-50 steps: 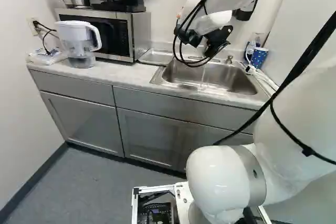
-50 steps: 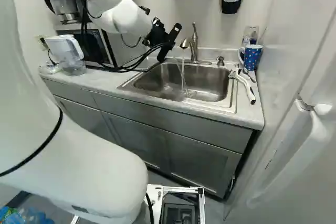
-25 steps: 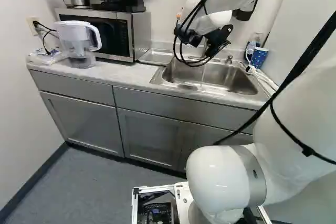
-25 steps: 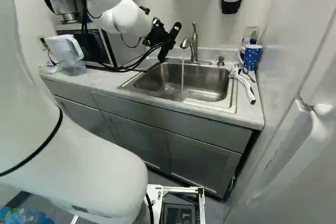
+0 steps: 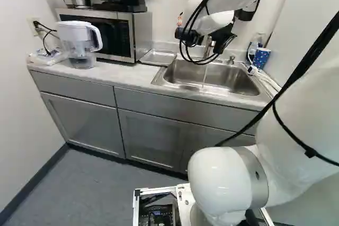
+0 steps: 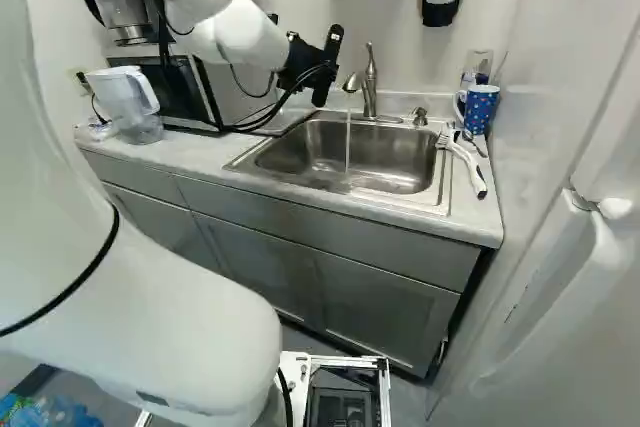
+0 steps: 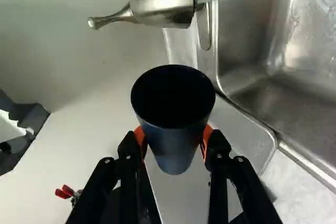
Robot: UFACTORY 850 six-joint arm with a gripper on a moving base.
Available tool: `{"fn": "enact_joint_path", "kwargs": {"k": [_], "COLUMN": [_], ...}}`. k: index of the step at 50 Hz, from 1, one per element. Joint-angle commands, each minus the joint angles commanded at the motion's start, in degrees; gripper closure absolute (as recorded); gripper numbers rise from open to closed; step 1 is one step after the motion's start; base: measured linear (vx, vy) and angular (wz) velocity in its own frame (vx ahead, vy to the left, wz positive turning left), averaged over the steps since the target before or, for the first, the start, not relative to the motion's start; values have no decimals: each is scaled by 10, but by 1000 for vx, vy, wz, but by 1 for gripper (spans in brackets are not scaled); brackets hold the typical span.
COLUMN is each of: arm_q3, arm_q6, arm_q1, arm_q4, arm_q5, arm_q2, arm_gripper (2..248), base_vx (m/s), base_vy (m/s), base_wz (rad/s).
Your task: Rinse the cup and place it in the tray
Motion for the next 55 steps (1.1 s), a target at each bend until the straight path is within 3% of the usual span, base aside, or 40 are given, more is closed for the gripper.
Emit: {"fn": "enact_joint_path", "kwargs": {"k": [55], "arm_q3": [0], "arm_q6": [-331], "arm_q1": [0], "arm_q4": [0], "arm_q5": [0], "arm_q2": [0], "arm_gripper": [129], "base_vx": [0], "base_vy": [0], "base_wz": [0]}}
